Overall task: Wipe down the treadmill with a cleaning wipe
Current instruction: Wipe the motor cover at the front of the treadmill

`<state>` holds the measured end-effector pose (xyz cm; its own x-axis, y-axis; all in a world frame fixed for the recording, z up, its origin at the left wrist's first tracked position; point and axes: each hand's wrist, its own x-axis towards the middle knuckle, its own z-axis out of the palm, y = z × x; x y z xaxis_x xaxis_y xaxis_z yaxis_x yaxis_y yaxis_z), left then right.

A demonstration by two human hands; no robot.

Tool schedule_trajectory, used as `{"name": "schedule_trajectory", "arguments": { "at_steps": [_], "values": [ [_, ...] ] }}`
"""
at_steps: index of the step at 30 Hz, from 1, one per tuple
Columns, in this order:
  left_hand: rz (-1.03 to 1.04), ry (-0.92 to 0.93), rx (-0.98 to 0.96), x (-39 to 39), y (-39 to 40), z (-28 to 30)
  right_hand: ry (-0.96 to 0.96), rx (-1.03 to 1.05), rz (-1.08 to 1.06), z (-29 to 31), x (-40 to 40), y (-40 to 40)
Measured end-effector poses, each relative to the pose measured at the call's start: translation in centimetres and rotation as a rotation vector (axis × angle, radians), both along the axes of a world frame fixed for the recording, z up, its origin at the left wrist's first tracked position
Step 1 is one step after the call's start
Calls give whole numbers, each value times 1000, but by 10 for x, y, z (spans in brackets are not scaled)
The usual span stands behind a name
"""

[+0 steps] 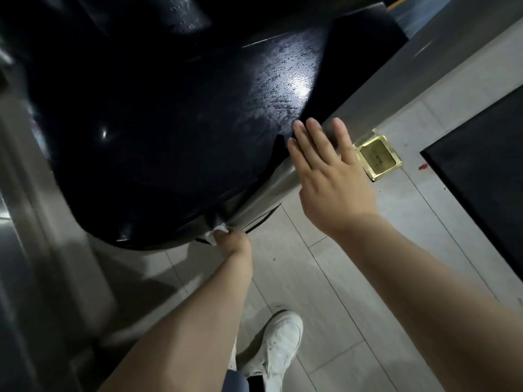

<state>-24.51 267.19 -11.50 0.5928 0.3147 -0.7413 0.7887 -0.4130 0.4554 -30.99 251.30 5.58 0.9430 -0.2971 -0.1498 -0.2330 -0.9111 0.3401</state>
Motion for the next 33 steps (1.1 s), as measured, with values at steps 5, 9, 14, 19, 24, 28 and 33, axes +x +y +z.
{"name": "schedule_trajectory", "arguments": {
  "at_steps": [5,9,14,19,24,28,33],
  "values": [
    [-29,-100,-126,-27,-15,16,-213,218,-7,3,-2,-4],
    [-47,-218,-268,-47,-43,46,-289,364,-99,21,-6,-1],
    [-121,-261,-368,-55,-75,100,-378,484,-247,52,-24,1],
    [-453,-318,-428,-60,-98,161,-534,566,-447,92,-51,-6],
    [-683,-471,-382,-69,-143,222,-585,551,-572,134,-72,-23],
    [-987,-600,-354,-78,-177,262,-618,542,-649,169,-86,-46],
    [-1184,-638,-244,-54,-197,302,-652,500,-707,208,-104,-93]
  ]
}}
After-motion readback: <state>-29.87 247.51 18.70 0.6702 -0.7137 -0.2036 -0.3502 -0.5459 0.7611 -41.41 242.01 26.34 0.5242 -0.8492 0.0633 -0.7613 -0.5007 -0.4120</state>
